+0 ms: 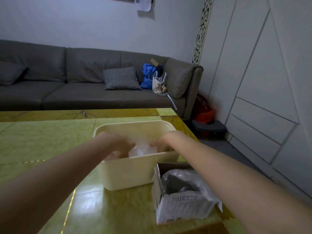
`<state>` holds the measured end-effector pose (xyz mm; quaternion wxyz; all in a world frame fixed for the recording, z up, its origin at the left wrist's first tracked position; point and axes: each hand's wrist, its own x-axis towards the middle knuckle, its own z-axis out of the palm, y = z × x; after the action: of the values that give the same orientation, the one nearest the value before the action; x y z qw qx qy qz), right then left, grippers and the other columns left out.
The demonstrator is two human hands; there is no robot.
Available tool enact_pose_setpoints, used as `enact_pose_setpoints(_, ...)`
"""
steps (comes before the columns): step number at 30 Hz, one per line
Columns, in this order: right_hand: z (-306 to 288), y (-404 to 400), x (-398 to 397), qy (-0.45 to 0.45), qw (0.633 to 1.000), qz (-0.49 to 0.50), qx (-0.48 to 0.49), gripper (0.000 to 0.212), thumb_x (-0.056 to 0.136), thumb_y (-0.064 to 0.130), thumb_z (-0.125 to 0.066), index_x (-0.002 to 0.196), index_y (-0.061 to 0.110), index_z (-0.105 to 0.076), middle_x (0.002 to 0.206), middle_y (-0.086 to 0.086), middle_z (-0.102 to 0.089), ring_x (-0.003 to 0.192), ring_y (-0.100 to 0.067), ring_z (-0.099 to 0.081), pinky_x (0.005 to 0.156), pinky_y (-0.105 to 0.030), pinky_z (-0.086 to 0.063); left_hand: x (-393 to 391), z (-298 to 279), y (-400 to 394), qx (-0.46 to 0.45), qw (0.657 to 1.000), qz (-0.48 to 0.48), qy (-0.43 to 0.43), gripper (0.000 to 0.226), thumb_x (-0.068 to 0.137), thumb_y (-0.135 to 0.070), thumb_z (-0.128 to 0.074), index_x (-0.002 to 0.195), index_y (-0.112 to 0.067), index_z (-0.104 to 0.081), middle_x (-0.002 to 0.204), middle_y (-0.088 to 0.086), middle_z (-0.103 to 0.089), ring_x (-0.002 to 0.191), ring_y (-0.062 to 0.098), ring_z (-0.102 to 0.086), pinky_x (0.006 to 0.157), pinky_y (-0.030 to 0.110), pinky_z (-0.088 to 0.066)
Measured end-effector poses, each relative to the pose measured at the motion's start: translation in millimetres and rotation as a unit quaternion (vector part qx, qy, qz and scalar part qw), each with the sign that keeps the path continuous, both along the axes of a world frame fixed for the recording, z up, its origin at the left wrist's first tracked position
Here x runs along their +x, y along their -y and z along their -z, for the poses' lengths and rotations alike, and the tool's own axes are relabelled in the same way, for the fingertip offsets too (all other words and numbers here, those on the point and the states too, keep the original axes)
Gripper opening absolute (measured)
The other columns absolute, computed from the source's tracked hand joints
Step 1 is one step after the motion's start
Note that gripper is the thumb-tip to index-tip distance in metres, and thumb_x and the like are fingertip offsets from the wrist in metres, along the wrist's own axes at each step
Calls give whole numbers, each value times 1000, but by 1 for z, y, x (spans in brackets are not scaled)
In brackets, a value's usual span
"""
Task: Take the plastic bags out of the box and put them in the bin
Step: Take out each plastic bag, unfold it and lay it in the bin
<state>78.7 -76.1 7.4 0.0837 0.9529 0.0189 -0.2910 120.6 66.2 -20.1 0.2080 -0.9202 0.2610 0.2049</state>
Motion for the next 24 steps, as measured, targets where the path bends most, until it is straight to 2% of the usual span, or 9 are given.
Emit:
enact_pose_setpoints(2,2,0,2,-9,1000,-1,-14,56,100,14,-38,152,22,-19,156,-4,-21,136,-27,-33,103,-34,-35,-1,-4,-7,19,1000,1,21,41,99,-28,-34,138,-17,-41,137,8,-46,101,17,-44,90,30,-38)
enact_pose_setpoints(4,2,-2,3,-11,1000,-1,-27,54,99,13,-38,151,19,-23,154,-6,-24,134,-28,-36,103,-34,-37,-2,-2,-10,24,999,25,38,45,100,-34,-30,135,-12,-44,136,9,-48,96,16,-38,90,31,-36)
enact_pose_setpoints(6,0,-1,3,-9,1000,4,-18,54,98,13,-40,150,16,-24,152,-8,-28,131,-29,-39,102,-34,-38,-1,-5,-6,5,1000,-9,-1,45,98,-29,-36,141,-18,-35,134,8,-46,104,19,-47,89,32,-40)
enact_pose_setpoints(9,-7,8,2,20,998,29,54,61,96,19,-51,150,16,-23,147,-10,-35,122,-28,-49,99,-34,-46,-3,-22,-3,-39,992,-105,-64,79,90,-33,-56,150,-24,-5,149,8,-29,128,28,-42,99,36,-41)
enact_pose_setpoints(12,-23,18,-9,79,982,48,162,67,88,23,-66,145,16,-32,142,-9,-39,115,-28,-53,90,-35,-53,-22,-55,-11,-74,993,-77,-40,89,81,-49,-62,149,-18,-12,153,5,-25,136,27,-33,109,36,-32)
enact_pose_setpoints(15,-49,26,-34,166,969,14,183,45,90,19,-64,132,11,-50,128,-10,-50,99,-25,-60,71,-27,-53,-46,-76,-9,-187,981,-45,8,73,83,-35,-65,143,-16,-29,147,6,-35,131,25,-38,107,34,-32)
enact_pose_setpoints(18,-68,31,-68,202,965,0,167,21,92,15,-59,107,2,-65,93,-9,-67,76,-18,-64,68,-28,-55,-70,-82,9,-314,949,3,26,45,88,-20,-61,130,-14,-47,132,6,-51,114,21,-52,95,30,-41)
enact_pose_setpoints(21,-69,35,-104,145,982,17,120,30,91,28,-61,78,2,-68,61,-2,-62,56,-16,-59,56,-25,-50,-99,-74,32,-339,939,52,1,32,89,-18,-58,121,-17,-57,117,5,-60,99,18,-56,85,26,-42)
enact_pose_setpoints(24,-50,35,-129,107,991,41,69,41,87,43,-63,72,5,-57,62,-3,-55,60,-20,-54,51,-26,-43,-126,-58,47,-280,956,88,-14,33,90,-22,-56,123,-18,-57,116,3,-61,101,20,-56,80,24,-40)
